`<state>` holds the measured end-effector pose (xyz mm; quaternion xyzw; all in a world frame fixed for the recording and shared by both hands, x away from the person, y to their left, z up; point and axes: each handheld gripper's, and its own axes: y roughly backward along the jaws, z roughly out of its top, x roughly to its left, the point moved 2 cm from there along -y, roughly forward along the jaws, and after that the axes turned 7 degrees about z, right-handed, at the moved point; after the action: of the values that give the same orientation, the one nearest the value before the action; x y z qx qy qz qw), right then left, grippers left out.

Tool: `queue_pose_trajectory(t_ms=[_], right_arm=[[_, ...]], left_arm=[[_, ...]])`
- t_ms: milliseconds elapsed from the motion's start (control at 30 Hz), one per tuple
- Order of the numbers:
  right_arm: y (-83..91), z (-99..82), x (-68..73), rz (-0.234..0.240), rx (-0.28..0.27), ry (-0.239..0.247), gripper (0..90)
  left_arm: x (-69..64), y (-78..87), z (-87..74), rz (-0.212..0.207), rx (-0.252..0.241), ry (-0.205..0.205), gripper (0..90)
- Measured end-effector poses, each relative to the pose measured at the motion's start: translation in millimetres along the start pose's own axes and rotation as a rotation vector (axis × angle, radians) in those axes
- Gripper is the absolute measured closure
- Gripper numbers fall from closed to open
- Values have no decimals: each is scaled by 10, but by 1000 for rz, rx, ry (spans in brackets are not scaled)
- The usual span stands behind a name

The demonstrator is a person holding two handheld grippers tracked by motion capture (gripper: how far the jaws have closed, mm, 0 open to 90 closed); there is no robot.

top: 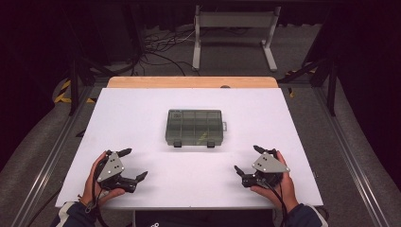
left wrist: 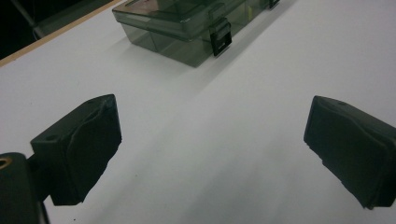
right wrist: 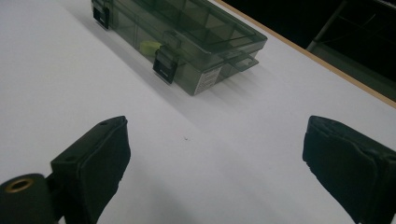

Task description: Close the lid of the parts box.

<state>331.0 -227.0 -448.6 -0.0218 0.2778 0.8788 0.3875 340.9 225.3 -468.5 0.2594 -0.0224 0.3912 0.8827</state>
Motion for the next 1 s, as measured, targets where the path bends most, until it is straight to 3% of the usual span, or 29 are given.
queue_pose_trajectory(t_ms=[133,1000], right_arm=[[1,9,0,-1,-6,2,84],[7,37,-34,3,-23,0,100]], left_arm=[[6,-13,-6,-2,2,14,45],[25,-21,-2,-17,0,-8,44]])
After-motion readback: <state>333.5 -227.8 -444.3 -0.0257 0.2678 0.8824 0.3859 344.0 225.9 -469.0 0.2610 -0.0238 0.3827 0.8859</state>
